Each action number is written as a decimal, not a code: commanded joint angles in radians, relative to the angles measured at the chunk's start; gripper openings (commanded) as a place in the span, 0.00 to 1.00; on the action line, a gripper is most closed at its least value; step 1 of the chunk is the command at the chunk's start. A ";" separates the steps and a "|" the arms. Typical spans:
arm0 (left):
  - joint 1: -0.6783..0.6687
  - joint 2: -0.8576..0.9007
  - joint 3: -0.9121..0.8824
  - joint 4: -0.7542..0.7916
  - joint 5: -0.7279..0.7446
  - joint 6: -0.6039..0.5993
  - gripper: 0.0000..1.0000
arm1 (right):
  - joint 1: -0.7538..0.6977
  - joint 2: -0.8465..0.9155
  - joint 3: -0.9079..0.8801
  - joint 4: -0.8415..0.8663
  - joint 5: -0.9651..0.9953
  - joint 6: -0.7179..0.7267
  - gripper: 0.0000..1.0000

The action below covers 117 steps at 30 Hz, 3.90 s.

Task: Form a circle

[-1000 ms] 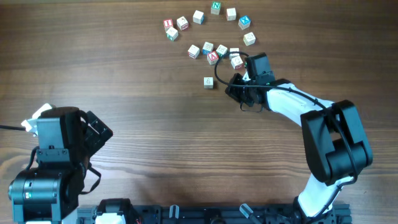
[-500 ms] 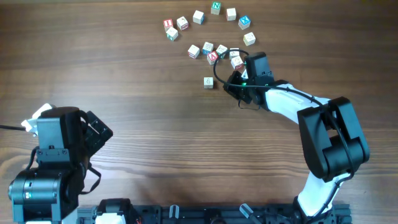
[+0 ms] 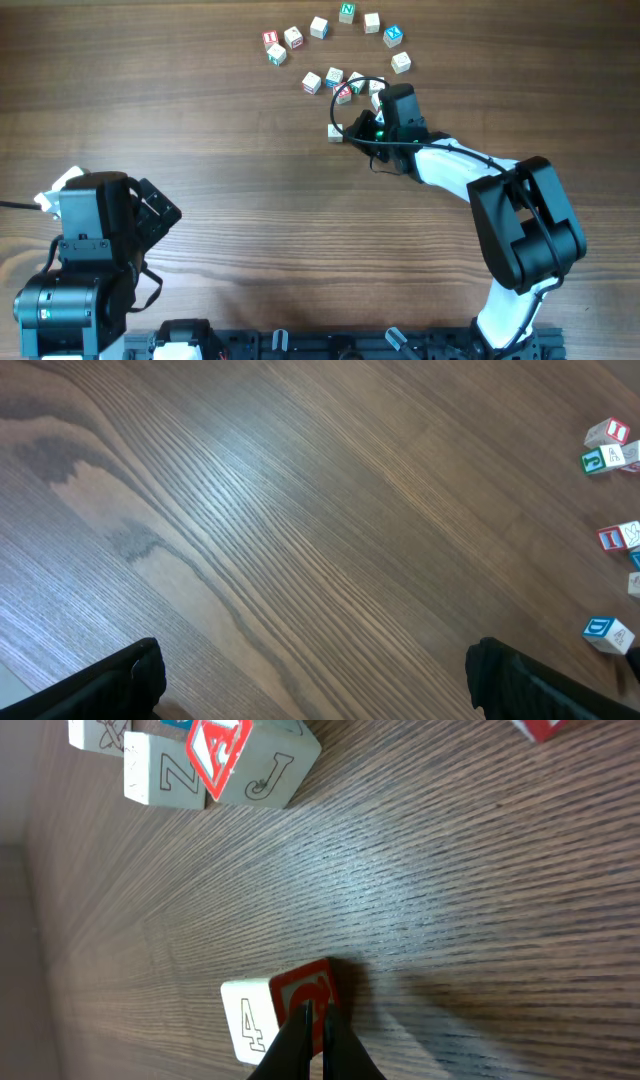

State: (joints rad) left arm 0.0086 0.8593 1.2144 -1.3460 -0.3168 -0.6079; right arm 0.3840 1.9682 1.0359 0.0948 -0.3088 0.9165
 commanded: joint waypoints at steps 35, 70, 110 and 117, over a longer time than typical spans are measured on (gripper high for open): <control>0.006 0.001 -0.004 0.010 -0.013 -0.010 1.00 | 0.006 0.022 -0.005 -0.003 -0.004 -0.023 0.05; 0.006 0.001 -0.004 0.022 -0.013 -0.010 1.00 | 0.006 0.038 -0.005 0.066 0.020 -0.008 0.05; 0.006 0.001 -0.004 0.021 -0.013 -0.010 1.00 | 0.024 0.038 -0.005 0.093 0.065 -0.023 0.05; 0.006 0.001 -0.004 0.021 -0.013 -0.010 1.00 | 0.024 0.038 -0.005 0.093 0.065 -0.024 0.05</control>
State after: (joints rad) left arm 0.0086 0.8593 1.2144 -1.3281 -0.3168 -0.6079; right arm 0.4053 1.9827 1.0359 0.1818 -0.2638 0.9112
